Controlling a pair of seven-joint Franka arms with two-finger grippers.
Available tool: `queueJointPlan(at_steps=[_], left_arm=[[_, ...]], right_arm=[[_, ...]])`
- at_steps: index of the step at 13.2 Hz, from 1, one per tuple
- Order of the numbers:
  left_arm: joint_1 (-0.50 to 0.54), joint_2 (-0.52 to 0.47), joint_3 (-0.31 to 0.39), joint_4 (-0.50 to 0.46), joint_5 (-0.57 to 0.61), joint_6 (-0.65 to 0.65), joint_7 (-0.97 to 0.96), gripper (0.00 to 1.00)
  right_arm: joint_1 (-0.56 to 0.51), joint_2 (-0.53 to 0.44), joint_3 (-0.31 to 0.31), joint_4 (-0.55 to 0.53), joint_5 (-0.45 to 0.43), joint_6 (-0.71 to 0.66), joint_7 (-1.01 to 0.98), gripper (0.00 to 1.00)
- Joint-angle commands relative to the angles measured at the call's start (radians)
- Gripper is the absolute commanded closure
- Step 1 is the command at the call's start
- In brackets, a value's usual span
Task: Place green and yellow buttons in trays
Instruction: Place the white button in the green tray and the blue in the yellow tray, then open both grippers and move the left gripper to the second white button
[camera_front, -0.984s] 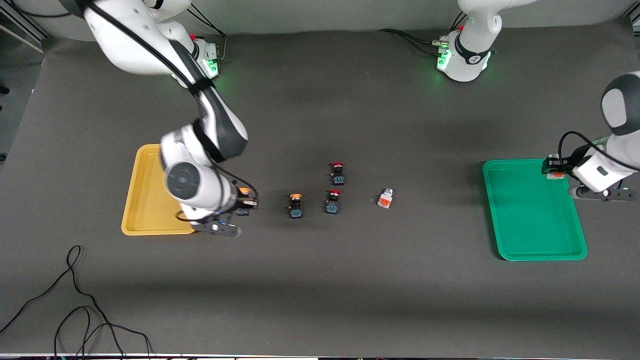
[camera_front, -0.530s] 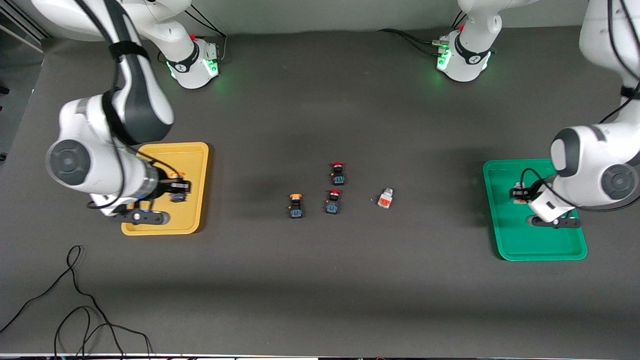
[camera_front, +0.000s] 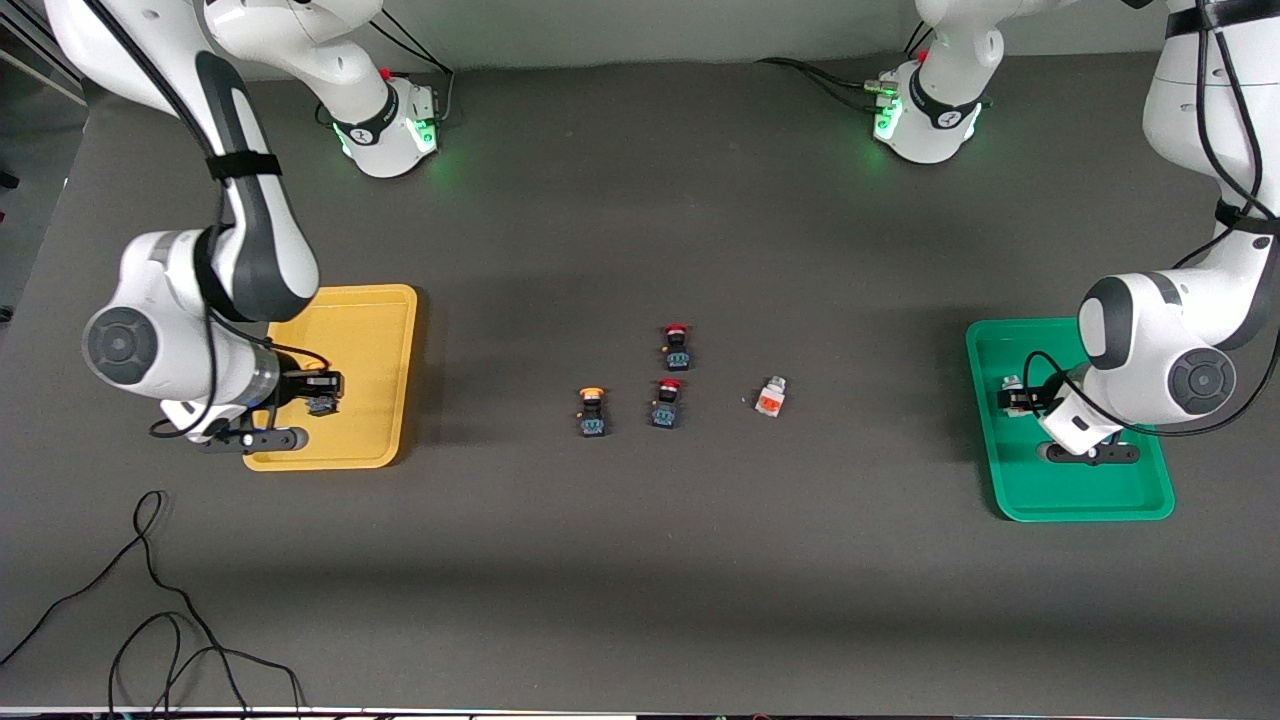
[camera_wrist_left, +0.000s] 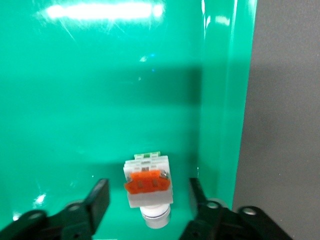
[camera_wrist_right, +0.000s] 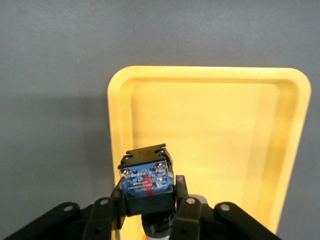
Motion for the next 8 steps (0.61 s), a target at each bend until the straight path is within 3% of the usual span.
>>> queueJointPlan(at_steps=[1,3,5,7,8], left_arm=[[0.0,-0.073,0.003,0.009,0.017,-0.039,-0.016,0.0],[0.0,-0.169,0.003,0.056,0.017,-0.18,-0.001,0.0],[-0.001,-0.206,0.0,0.18,0.017,-0.358,0.007,0.0],[-0.007,-0.206,-0.007,0.278,0.01,-0.441,0.008,0.01],[-0.013,-0.209,-0.011,0.282,0.007,-0.44,0.012,0.0]], right_arm=[[0.012,-0.015,-0.004,-0.153,0.016,0.197,-0.031,1.0],[0.012,0.017,-0.002,-0.204,0.032,0.289,-0.044,1.0],[0.015,0.043,-0.002,-0.211,0.052,0.319,-0.045,1.0],[0.016,0.066,-0.001,-0.211,0.079,0.331,-0.045,1.0],[0.016,0.077,0.002,-0.211,0.081,0.34,-0.045,1.0]])
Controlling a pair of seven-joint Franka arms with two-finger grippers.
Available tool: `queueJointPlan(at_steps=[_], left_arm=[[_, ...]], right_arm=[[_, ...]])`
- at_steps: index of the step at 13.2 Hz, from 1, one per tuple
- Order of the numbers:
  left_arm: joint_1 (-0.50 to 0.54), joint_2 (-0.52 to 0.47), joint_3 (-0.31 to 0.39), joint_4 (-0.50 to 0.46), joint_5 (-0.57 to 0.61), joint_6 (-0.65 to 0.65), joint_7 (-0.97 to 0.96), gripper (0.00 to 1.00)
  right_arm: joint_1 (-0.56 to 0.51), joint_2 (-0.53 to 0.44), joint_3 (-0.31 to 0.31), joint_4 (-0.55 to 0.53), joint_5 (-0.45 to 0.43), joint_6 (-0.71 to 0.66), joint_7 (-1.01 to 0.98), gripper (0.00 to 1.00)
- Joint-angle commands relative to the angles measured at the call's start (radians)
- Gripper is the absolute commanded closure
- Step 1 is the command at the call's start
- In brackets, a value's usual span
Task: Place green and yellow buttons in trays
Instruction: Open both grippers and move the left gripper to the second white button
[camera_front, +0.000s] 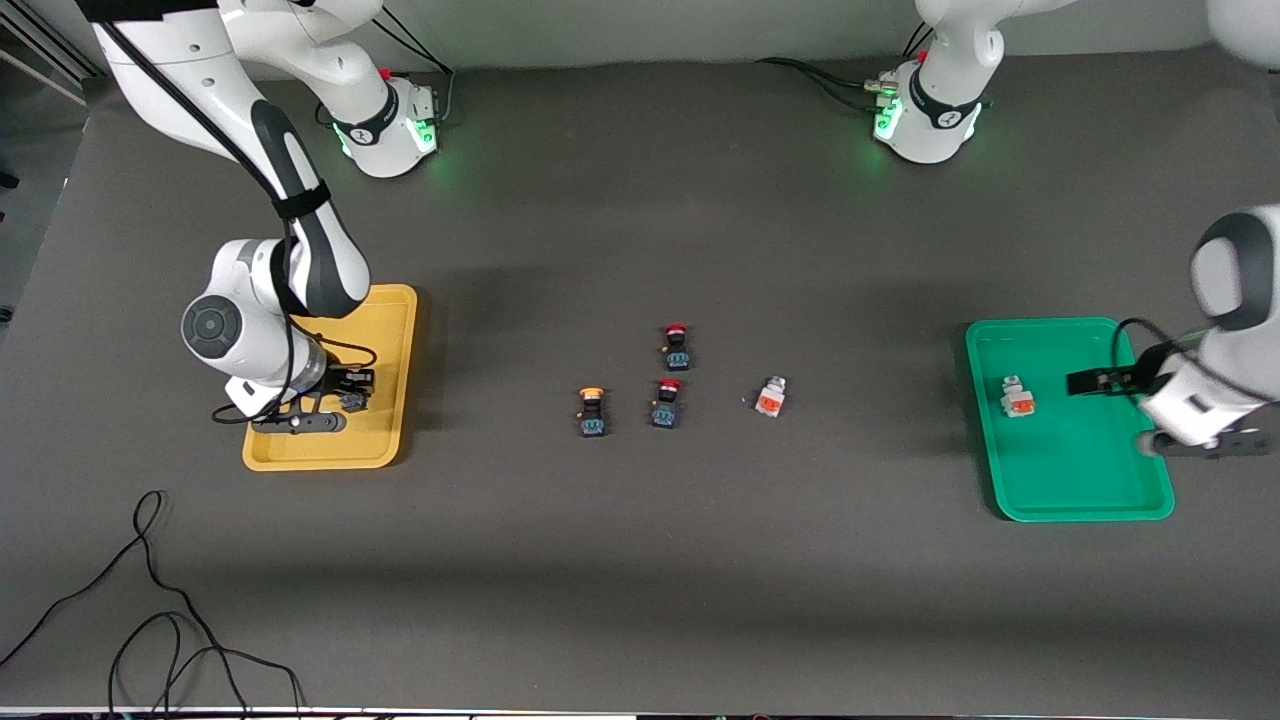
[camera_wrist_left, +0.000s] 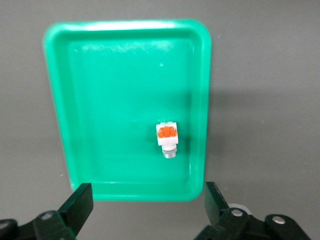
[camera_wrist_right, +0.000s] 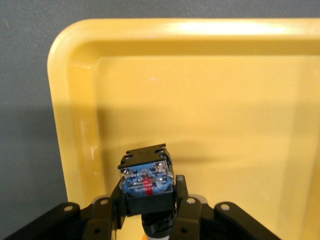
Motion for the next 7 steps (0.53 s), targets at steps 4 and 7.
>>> queueJointPlan(at_steps=[4,7], left_arm=[[-0.072,0.024,-0.093,0.042,-0.002,-0.007,-0.022,0.0],[-0.263,0.044,-0.114,0.043,-0.001,0.001,-0.024,0.0]], right_arm=[[0.01,0.033,0.001,-0.002,0.033,0.035,-0.029,0.74],[0.01,0.027,-0.001,-0.002,0.033,0.021,-0.029,0.13]])
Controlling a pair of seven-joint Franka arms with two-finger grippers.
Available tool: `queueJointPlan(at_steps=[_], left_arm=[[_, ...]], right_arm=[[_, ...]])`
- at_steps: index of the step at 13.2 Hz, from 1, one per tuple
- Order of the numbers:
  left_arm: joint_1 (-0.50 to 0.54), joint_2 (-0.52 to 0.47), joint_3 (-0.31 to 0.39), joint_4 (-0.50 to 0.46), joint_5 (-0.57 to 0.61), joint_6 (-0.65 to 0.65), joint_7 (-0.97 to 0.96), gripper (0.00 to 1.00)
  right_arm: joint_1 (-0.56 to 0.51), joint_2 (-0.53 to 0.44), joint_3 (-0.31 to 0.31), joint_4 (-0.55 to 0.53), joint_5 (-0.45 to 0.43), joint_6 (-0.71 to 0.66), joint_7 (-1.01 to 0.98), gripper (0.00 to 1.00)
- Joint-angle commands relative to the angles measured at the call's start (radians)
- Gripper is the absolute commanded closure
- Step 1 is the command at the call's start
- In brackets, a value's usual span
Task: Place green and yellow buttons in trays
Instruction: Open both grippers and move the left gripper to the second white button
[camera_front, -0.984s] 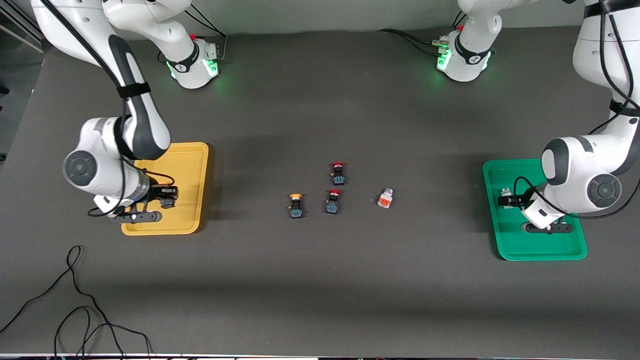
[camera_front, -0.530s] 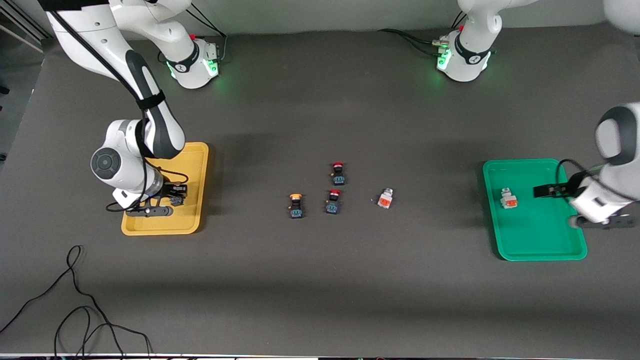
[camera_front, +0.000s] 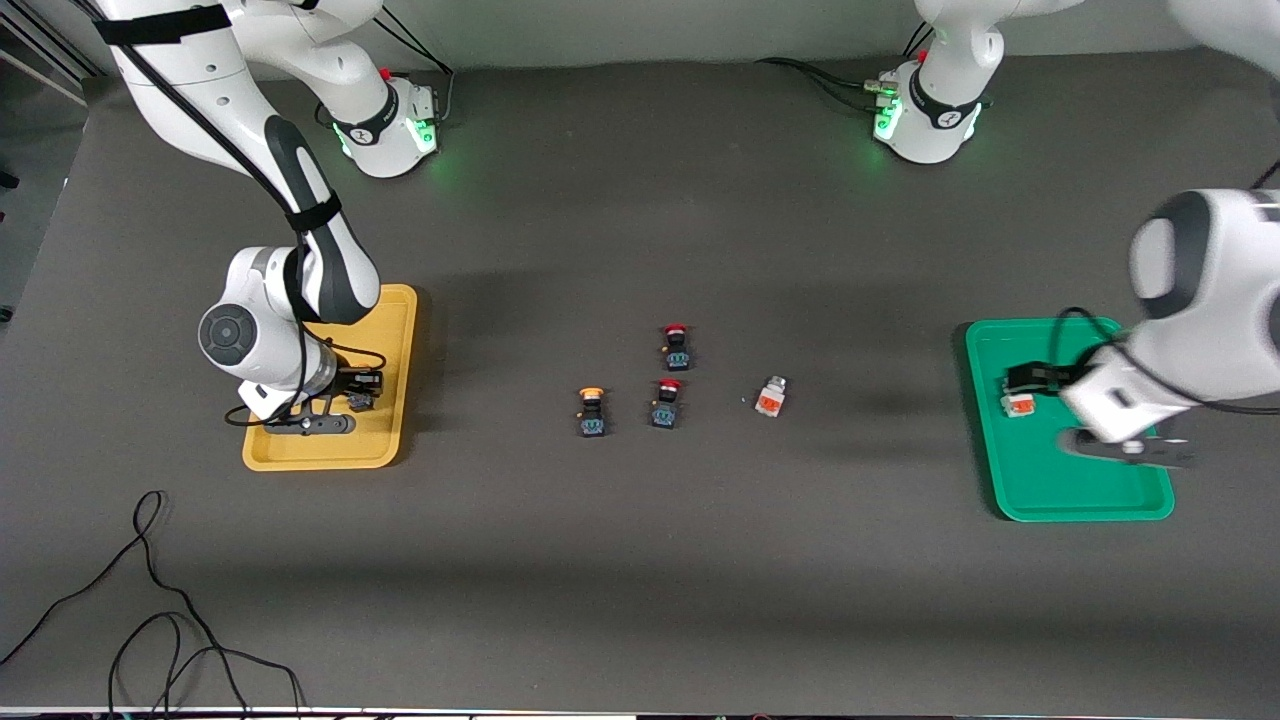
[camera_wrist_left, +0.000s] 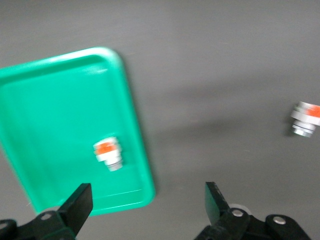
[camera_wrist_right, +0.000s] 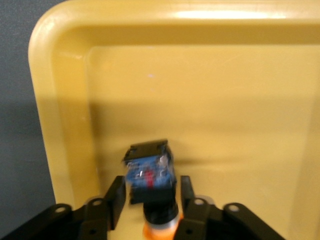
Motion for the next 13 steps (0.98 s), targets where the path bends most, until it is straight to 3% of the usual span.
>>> queueJointPlan(at_steps=[1,2,6,10,13], left_arm=[[-0.175,0.023,0.007,0.014,0.0,0.025,-0.039,0.0],[-0.221,0.037,0.005,0.014,-0.003,0.045,-0.056,0.0],[-0.359,0.103,0.005,0.016,-0.05,0.189,-0.085,0.0],[-0.393,0.214,0.007,-0.035,-0.044,0.347,-0.076,0.0],[-0.389,0.293,0.008,-0.061,-0.044,0.416,-0.083,0.0]], right_arm=[[0.008,-0.014,-0.006,0.0,0.025,-0.005,-0.027,0.06],[0.01,-0.029,-0.008,0.006,0.025,-0.031,-0.027,0.01],[0.011,-0.12,-0.011,0.125,0.025,-0.276,-0.011,0.01],[0.013,-0.115,-0.005,0.36,0.025,-0.552,0.072,0.0],[0.053,-0.095,0.012,0.473,0.03,-0.629,0.195,0.0]])
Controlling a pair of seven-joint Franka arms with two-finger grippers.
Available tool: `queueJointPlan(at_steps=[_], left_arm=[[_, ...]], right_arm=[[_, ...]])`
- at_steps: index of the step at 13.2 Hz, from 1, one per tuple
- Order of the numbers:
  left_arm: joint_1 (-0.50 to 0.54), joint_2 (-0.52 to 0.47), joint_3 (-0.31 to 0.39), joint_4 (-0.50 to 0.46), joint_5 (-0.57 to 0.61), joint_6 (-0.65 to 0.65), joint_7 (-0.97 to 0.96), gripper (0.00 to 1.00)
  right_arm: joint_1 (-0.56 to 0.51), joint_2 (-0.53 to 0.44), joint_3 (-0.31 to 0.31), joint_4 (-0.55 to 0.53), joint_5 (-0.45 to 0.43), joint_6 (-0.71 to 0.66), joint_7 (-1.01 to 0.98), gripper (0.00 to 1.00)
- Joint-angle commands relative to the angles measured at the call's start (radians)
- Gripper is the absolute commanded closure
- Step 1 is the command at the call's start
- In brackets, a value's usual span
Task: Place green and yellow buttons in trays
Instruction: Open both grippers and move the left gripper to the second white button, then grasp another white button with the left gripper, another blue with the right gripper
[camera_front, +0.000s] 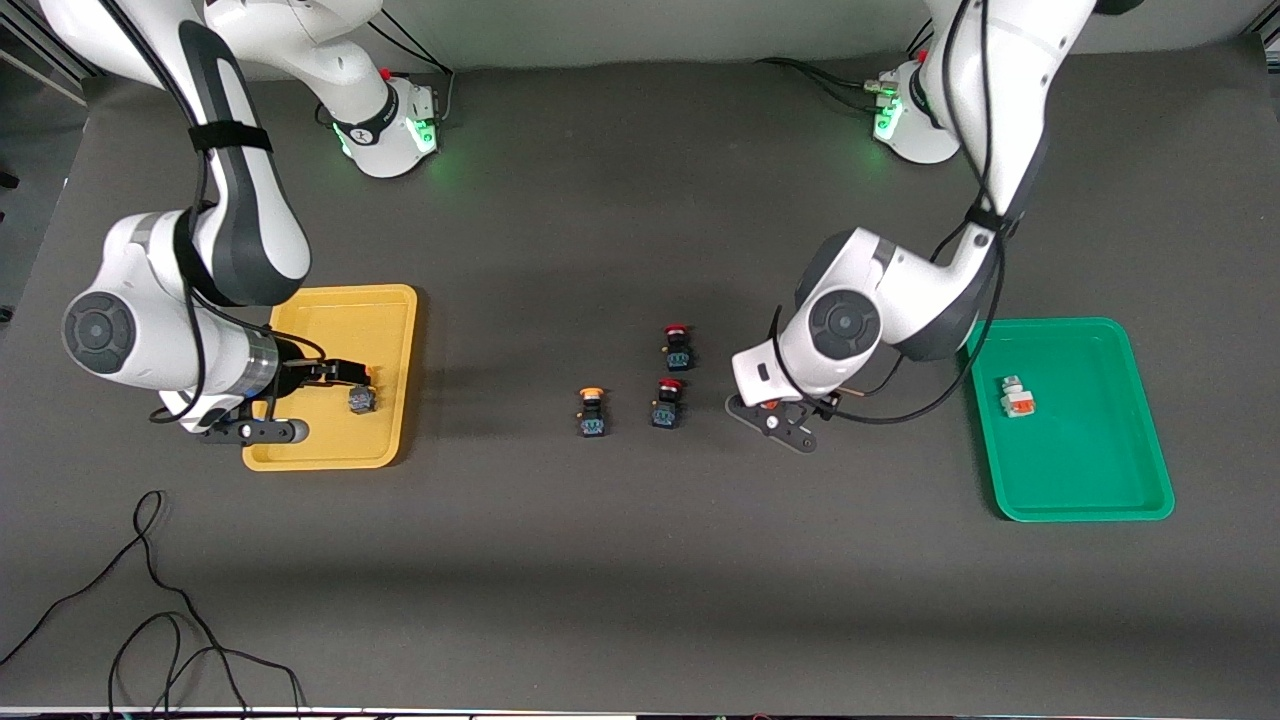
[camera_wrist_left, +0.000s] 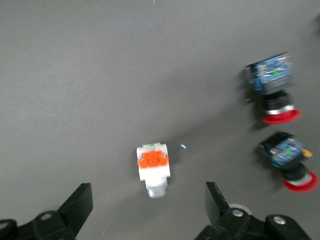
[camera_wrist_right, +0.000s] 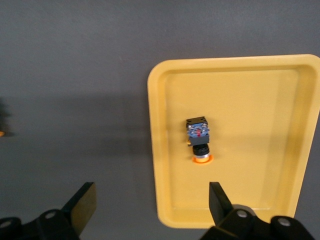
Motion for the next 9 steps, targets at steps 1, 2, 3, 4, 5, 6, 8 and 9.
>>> queueJointPlan(at_steps=[1,2,3,4,5,6,8,9], left_arm=[[-0.016,0.037,0.013,-0.038,-0.003,0.06,-0.003,0.0],[-0.014,0.041,0.013,-0.073,-0.003,0.106,-0.004,0.0],[-0.018,0.051,0.013,-0.109,-0.003,0.169,-0.007,0.0],[-0.018,0.055,0.013,-0.133,-0.003,0.214,-0.009,0.0],[-0.016,0.069,0.013,-0.135,-0.003,0.226,-0.01,0.01],[-0.018,0.069,0.013,-0.135,-0.003,0.228,-0.01,0.06],[-0.018,0.062,0.012,-0.134,-0.003,0.211,-0.01,0.52],[-0.016,0.055,0.012,-0.132,-0.004,0.205,-0.013,0.68]], right_arm=[[0.063,0.049,0.002,0.105,0.051,-0.042,0.119,0.0],[0.088,0.072,0.002,0.136,0.094,-0.041,0.159,0.0],[0.105,0.103,0.002,0.18,0.129,-0.041,0.206,0.0],[0.138,0.136,0.002,0.221,0.145,-0.041,0.262,0.0],[0.177,0.172,0.002,0.258,0.147,-0.035,0.334,0.0],[0.217,0.214,0.002,0.295,0.145,-0.028,0.416,0.0],[0.289,0.296,0.002,0.341,0.147,0.019,0.53,0.0],[0.313,0.324,0.002,0.34,0.148,0.071,0.562,0.0]])
